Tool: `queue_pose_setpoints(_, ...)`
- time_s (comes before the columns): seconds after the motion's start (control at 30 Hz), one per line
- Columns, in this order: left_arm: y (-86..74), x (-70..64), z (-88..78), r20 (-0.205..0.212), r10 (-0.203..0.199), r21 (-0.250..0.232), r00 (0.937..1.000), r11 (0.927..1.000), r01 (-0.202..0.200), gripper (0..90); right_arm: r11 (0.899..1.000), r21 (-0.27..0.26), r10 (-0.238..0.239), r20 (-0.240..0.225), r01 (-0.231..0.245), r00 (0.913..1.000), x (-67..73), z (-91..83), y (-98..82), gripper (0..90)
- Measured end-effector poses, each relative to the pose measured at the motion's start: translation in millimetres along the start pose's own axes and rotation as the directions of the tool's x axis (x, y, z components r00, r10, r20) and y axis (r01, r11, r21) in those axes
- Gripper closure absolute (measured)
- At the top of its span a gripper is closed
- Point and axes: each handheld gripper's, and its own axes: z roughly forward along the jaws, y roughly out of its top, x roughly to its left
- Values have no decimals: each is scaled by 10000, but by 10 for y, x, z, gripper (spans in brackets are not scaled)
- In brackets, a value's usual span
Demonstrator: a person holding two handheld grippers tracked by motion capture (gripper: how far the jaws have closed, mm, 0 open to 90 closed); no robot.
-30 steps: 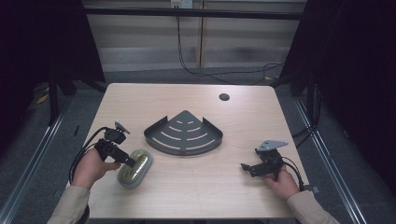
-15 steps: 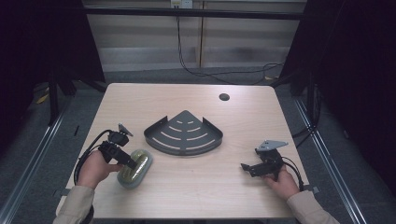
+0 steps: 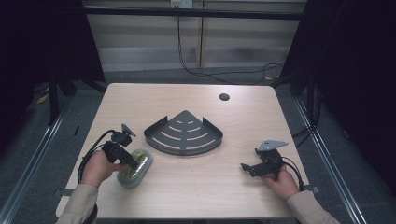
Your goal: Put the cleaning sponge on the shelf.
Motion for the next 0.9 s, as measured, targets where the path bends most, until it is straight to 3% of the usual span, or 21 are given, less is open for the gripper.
queue_pose_setpoints(0.2,1,5,-49,-187,43,-68,9998,10000,-44,717,10000,0,2,4,-2,10000,0,0,0,80)
queue_pose_setpoints(0.9,39,66,-414,-198,60,-160,9998,9999,-63,718,10000,-11,-8,6,8,10000,-1,1,0,80)
